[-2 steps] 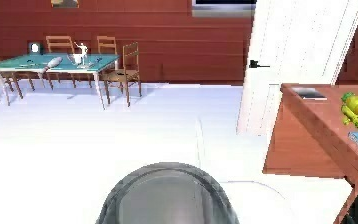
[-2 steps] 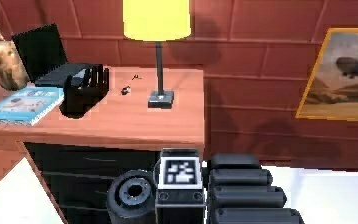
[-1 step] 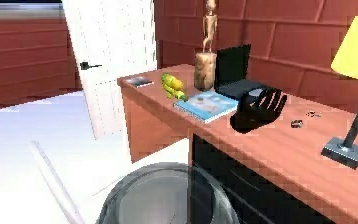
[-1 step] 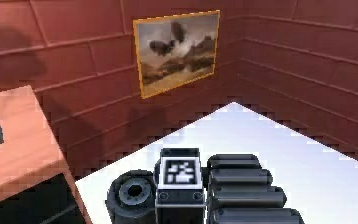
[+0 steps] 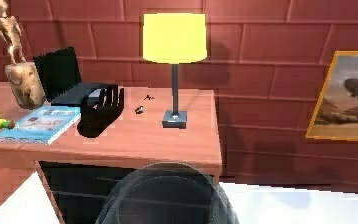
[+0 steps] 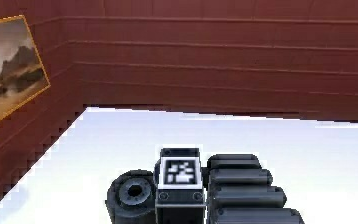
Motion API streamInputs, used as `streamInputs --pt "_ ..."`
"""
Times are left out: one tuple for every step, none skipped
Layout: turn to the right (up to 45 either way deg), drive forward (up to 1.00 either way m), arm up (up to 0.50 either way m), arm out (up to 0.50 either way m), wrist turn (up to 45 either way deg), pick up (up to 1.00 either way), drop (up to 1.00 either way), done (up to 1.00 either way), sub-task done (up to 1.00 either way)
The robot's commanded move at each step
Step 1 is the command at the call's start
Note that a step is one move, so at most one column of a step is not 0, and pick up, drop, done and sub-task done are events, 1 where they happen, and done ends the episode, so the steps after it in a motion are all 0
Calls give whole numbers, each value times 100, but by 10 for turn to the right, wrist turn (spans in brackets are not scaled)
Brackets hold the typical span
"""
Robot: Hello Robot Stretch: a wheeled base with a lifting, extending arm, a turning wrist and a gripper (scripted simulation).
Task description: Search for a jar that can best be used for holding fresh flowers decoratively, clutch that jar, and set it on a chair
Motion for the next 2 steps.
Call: streamInputs --pt "390 0 0 0 0 0 0 0 0" --pt "-450 0 0 0 0 0 0 0 0"
